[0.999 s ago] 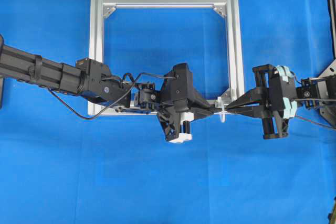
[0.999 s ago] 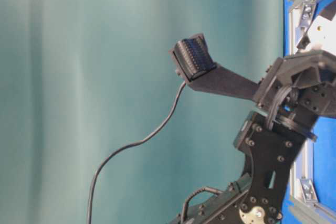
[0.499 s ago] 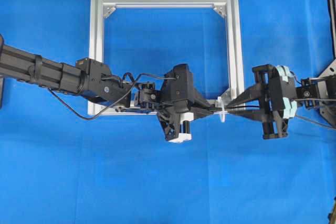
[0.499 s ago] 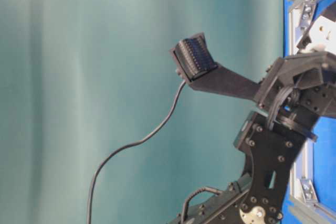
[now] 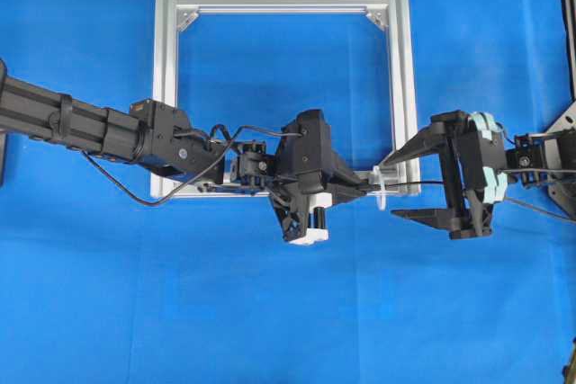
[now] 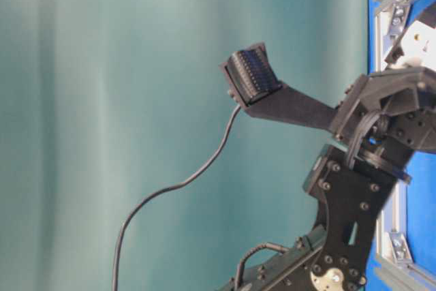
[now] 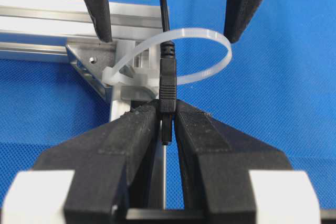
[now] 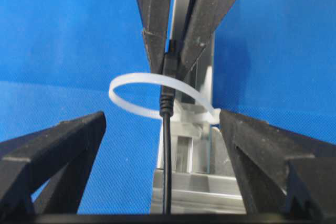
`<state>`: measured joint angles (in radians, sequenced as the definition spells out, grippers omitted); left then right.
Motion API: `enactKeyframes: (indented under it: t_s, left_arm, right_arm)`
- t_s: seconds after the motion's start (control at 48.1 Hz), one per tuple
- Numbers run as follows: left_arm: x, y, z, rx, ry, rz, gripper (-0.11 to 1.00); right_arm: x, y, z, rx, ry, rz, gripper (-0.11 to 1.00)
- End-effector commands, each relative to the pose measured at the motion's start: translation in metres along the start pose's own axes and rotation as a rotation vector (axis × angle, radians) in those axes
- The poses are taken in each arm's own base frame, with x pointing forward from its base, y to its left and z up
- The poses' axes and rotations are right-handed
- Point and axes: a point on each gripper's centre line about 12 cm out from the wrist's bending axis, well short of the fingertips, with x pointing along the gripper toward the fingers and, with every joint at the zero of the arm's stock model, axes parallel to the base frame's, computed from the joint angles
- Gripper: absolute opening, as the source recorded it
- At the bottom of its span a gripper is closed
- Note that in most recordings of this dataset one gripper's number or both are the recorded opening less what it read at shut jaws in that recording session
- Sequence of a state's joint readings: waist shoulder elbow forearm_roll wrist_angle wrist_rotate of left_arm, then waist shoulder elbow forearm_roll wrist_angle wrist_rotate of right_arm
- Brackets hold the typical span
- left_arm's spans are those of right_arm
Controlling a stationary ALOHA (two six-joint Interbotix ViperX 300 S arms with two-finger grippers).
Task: Insert the wire through the string loop located on the right side.
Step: 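Pull the plug leftward with the left gripper, drawing cable through the loop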
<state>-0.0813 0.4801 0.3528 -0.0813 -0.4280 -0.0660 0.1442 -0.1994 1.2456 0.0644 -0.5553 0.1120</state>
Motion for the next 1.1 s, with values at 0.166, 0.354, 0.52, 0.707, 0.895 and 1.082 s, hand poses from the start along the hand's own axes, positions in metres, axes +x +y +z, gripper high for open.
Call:
enactKeyframes:
  t_s: [0.166,0.354,0.52,0.707,0.895,1.082]
  left_arm:
    - [-0.019,-0.004,0.015,0.007,-0.033,-0.009,0.08]
    - [-0.049,-0.008,0.009,0.016,-0.053,-0.021,0.08]
    - [-0.087,-0.013,-0.001,0.026,-0.095,-0.041,0.08]
    - [-0.134,-0.018,-0.018,0.033,-0.079,-0.063,0.08]
    - [-0.170,-0.015,-0.040,0.031,-0.033,-0.067,0.08]
    - [-0.202,-0.007,-0.058,0.032,0.001,-0.060,0.08]
  right_arm:
    - [0.002,0.002,0.008,-0.002,-0.027,0.006,0.96]
    - [0.002,0.002,0.007,-0.002,-0.016,0.005,0.96]
    - [0.003,0.002,0.008,0.000,-0.010,0.003,0.96]
    - [0.003,0.002,0.006,0.005,0.016,0.000,0.96]
    - [0.003,0.002,0.006,0.006,0.017,0.001,0.96]
    - [0.002,0.002,0.006,0.007,0.016,0.001,0.96]
